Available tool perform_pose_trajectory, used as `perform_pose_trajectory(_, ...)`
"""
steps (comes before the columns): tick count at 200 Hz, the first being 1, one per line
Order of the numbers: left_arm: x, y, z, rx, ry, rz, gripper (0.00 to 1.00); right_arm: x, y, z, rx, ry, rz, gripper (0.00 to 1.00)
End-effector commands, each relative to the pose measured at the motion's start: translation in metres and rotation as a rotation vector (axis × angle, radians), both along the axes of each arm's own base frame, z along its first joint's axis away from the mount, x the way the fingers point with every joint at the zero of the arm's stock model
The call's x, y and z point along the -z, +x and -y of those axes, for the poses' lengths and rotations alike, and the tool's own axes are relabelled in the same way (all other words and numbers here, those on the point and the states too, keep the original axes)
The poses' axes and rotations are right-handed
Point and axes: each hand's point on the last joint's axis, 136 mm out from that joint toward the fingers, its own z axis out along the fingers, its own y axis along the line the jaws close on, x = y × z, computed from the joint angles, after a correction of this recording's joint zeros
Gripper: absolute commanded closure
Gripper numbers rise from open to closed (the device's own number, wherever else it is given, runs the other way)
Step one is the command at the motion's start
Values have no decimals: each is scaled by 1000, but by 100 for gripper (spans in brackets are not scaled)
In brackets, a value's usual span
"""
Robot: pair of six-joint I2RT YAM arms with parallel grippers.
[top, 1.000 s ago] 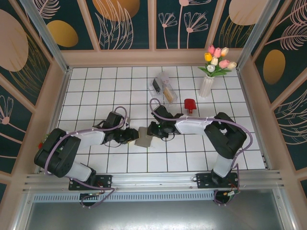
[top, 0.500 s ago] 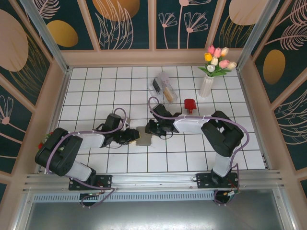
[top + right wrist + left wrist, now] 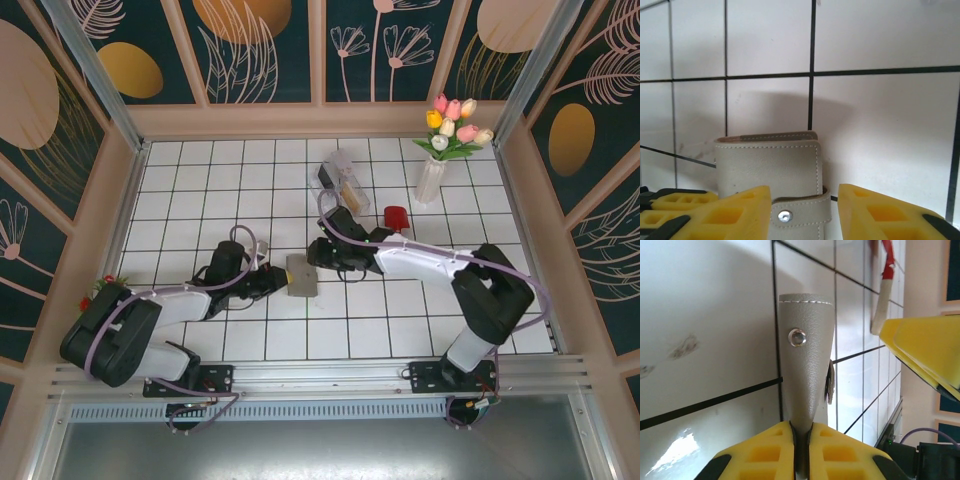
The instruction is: Take the credit cards out of the card holder
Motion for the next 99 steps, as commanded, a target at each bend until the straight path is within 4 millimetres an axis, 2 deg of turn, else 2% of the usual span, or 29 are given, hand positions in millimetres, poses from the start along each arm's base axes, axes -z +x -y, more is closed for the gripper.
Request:
perform_pose_trajectory(1,-26,10,6,-6,-58,92,92,-10,-12,-3,-26,-16,14,54)
perform_pose_trajectory(26,-35,16,11,5,-62,98,94,-6,-23,-16,-61,-11,-24,53)
perform_pose_trajectory(54,-35,19,12,17,-36,96,96,-3,-15,-17,-37,-55,-13,59)
perform_pose_trajectory(76,-36,20,13,20,-37,94,99,1,-15,-27,-56,-53,-34,59)
perform_pose_trajectory(99,-42,22,15,23,-49,109,100,8,-15,-28,-53,-100,-49,59)
